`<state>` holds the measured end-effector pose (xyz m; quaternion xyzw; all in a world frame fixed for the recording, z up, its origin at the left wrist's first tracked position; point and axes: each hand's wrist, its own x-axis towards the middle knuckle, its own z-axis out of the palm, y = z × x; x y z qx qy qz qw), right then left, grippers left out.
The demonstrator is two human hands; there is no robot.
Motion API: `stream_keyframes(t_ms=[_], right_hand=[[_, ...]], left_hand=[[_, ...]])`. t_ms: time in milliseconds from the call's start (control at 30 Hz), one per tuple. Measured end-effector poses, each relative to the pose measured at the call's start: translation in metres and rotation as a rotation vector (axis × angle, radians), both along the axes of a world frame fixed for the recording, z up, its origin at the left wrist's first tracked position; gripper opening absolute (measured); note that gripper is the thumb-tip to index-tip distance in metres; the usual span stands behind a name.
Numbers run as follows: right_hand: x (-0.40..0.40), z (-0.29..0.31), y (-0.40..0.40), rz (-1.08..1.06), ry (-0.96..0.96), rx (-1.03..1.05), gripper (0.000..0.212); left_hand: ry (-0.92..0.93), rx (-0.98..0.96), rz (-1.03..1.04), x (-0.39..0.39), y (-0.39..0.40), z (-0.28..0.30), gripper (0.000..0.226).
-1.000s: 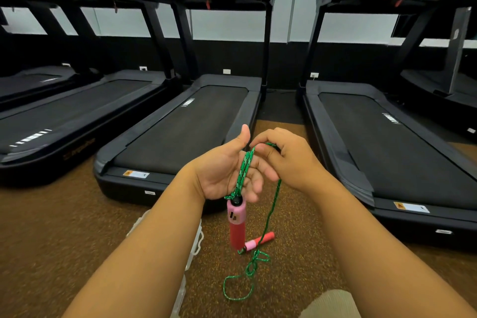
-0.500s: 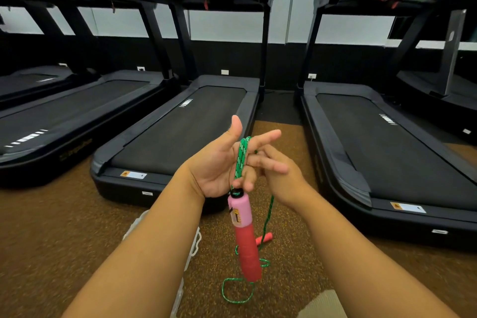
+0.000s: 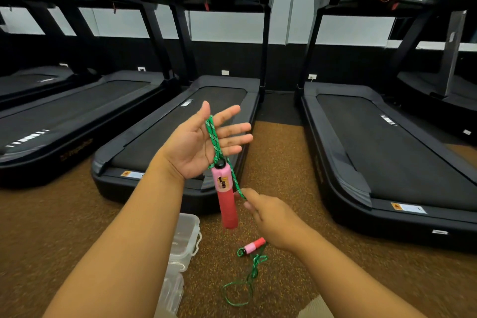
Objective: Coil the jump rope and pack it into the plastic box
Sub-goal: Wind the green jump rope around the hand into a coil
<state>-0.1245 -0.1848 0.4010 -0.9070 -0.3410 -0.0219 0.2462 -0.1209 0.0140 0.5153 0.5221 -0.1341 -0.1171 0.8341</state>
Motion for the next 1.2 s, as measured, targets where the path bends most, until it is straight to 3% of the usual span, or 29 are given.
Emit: stream_keyframes(t_ms=[200,400,533,767,1033,1133,1200], right_hand=[[0.001,0.030,-0.005,-0.055,-0.007,0.174,0.020],[0.000,0.099,-0.009,-0.033,-0.084,0.268,0.018],[0.001,0.094,-0.004,-0.104,-0.137,0.141,0.021],[0.004,0.057,-0.001,-0.105,0.148,0.124,0.016],[0.001,0.072,-0.004,-0.063,0.211,0.238,0.019],[0.003,0.083,0.003,-0.042,0.172,0.298,0.020],[0.005,0.091,0.009,-0.026,0.127,0.316,0.021]], left_hand=[[-0.076,0.067,0.201,0.006,0.012,0.008,0.056],[-0.100,-0.116,0.262,0.013,0.020,0.009,0.055],[-0.116,-0.186,0.235,0.012,0.017,0.012,0.055],[-0.110,-0.249,0.184,0.007,0.013,0.013,0.049],[-0.153,-0.096,0.160,0.002,0.004,0.012,0.045],[-0.203,0.068,0.146,0.001,-0.007,0.011,0.043],[-0.258,0.285,0.204,0.001,-0.015,0.009,0.039]])
